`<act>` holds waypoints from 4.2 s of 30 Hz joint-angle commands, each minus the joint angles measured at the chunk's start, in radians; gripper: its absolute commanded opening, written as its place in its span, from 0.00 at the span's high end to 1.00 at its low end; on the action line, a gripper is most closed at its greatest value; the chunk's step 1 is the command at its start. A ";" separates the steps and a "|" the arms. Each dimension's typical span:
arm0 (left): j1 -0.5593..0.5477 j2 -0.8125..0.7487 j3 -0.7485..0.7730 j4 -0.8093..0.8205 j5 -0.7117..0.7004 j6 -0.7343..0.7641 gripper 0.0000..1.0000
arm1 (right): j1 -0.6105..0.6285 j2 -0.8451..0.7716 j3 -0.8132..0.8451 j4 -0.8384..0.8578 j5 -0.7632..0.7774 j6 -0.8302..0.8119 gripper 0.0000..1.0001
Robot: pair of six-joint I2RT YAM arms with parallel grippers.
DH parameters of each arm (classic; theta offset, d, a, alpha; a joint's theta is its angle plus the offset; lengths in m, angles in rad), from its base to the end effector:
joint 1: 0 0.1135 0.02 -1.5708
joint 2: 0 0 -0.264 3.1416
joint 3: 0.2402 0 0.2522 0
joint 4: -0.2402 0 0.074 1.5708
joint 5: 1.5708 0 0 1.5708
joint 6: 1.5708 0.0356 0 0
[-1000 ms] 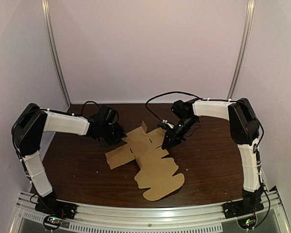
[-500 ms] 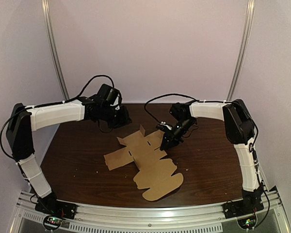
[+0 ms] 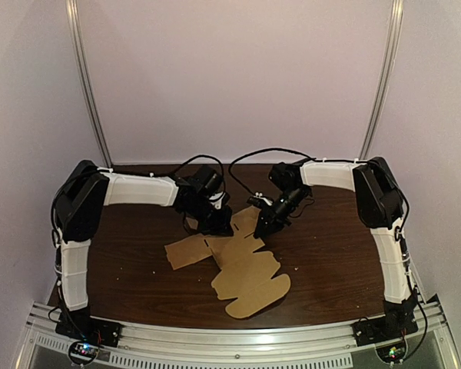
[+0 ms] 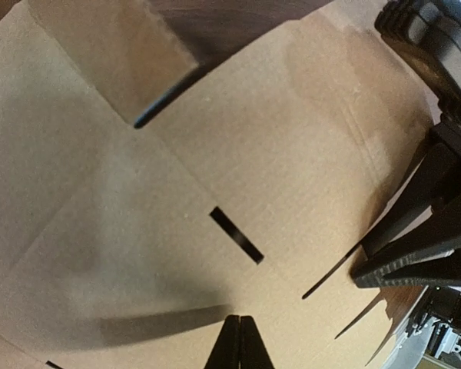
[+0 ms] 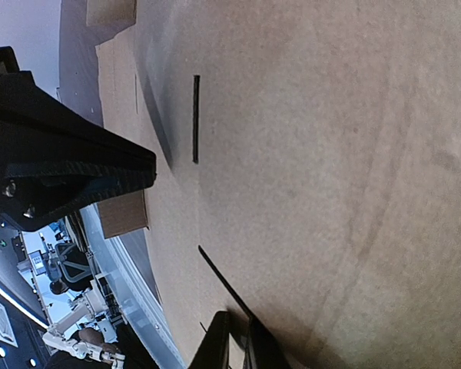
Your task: Fold the paper box
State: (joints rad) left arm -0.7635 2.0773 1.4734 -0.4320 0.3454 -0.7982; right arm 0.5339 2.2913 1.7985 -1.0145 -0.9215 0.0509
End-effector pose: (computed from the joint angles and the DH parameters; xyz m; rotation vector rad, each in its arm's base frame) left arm 0.3085 -0.3120 0.1622 0.0871 2.8636 -0.9065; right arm 0.3682 0.2506 0.1535 0.6731 -2.5584 -1.2815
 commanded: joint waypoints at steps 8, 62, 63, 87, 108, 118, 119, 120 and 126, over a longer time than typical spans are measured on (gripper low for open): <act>0.000 0.081 0.027 0.000 -0.032 -0.052 1.00 | 0.005 0.027 0.022 -0.013 0.011 -0.007 0.90; 0.101 0.109 0.372 -0.290 -0.211 -0.065 0.68 | -0.114 -0.021 0.207 -0.112 0.264 -0.108 0.50; 0.101 0.105 0.370 -0.289 -0.219 -0.069 0.69 | -0.109 -0.025 0.205 -0.115 0.252 -0.119 0.50; 0.121 -0.121 -0.010 -0.247 -0.366 -0.194 0.66 | -0.018 -0.129 0.109 -0.125 0.302 -0.132 0.46; 0.138 -0.024 0.017 -0.143 -0.233 -0.258 1.00 | 0.013 -0.207 -0.133 -0.020 0.158 -0.069 0.34; 0.145 -0.197 -0.205 0.085 -0.202 -0.444 1.00 | 0.026 -0.214 -0.175 0.017 0.128 -0.014 0.25; 0.145 -0.212 -0.229 0.115 -0.195 -0.466 1.00 | 0.026 -0.213 -0.178 0.016 0.128 -0.014 0.25; 0.145 -0.227 -0.249 0.142 -0.191 -0.487 1.00 | 0.027 -0.213 -0.180 0.017 0.130 -0.014 0.25; 0.145 -0.286 -0.289 0.201 -0.197 -0.522 1.00 | 0.028 -0.200 -0.205 0.035 0.103 -0.011 0.21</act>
State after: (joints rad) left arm -0.6262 1.8343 1.1927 -0.3363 0.1390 -1.2682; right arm 0.5552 2.1147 1.6184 -1.0046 -0.7895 0.0315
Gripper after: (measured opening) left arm 0.022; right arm 0.780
